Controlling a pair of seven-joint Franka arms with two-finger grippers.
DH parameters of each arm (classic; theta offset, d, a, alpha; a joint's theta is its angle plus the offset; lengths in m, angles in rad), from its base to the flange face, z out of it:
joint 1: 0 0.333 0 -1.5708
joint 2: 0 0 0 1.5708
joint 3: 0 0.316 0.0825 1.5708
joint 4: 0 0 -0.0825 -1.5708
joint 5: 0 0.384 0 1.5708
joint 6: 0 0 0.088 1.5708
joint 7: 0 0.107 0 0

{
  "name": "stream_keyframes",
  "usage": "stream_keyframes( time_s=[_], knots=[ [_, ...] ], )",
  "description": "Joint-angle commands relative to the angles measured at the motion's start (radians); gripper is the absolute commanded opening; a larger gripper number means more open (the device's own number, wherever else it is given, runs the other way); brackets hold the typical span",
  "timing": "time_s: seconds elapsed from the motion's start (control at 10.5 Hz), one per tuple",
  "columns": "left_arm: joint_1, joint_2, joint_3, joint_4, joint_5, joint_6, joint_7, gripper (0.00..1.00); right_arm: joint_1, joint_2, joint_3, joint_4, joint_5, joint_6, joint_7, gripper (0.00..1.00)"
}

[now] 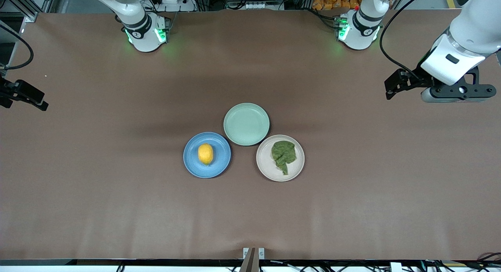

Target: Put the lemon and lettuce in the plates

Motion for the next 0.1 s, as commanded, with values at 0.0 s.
stream_keyframes(
  time_s=[0.0],
  knots=[
    [0.004, -0.004, -0.005, 0.007, -0.004, -0.011, 0.010, 1.00, 0.001, -0.011, -0.002, -0.003, 0.003, -0.008, -0.009, 1.00]
  ],
)
